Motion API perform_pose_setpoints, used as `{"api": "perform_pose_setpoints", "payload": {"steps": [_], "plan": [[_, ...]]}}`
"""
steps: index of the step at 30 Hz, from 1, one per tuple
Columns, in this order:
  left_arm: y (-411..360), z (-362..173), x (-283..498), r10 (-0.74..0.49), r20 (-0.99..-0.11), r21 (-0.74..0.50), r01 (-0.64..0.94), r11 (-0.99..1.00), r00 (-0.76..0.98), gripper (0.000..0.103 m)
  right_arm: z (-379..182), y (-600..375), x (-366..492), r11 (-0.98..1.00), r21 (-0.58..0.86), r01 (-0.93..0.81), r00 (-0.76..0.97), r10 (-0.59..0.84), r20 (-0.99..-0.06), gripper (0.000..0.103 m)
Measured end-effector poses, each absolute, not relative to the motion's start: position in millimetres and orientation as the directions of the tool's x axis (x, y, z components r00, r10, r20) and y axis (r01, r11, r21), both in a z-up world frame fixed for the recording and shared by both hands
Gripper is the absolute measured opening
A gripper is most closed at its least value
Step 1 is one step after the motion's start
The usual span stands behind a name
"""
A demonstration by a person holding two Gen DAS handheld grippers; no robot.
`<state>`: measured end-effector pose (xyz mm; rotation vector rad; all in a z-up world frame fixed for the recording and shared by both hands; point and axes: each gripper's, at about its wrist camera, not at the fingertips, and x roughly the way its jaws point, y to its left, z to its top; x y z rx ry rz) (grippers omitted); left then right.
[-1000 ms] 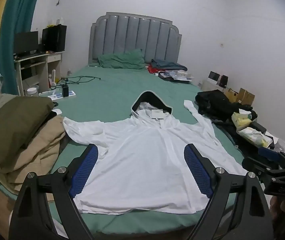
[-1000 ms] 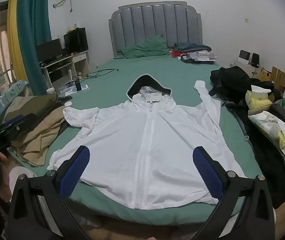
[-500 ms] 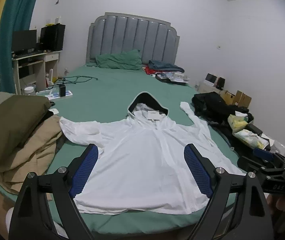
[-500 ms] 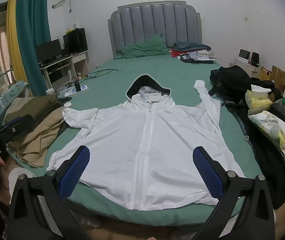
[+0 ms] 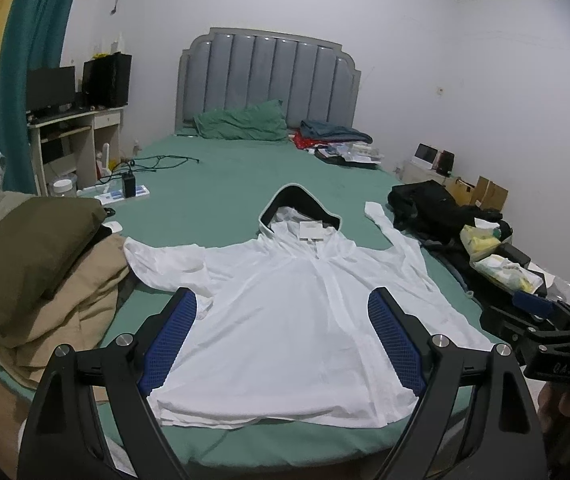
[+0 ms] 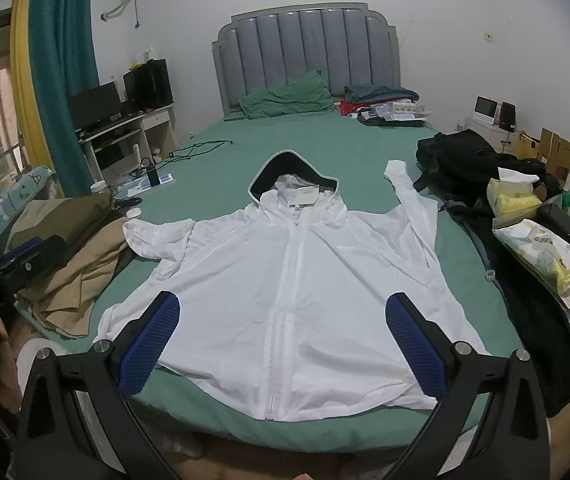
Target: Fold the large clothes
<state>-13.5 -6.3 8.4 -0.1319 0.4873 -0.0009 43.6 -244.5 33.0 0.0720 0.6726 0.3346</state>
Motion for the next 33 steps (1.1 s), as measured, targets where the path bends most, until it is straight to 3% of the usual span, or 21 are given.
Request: {"api": "perform_pose_setpoints", "payload": {"steps": [33], "plan": [[-11.2, 7.3, -18.3, -0.043, -0.471, -0.127, -0.02, 0.992, 0.881, 0.09, 31.8, -246.9, 42.4, 0.945, 0.175, -0.275, 0.728, 0.324, -0.604, 0.102]]}}
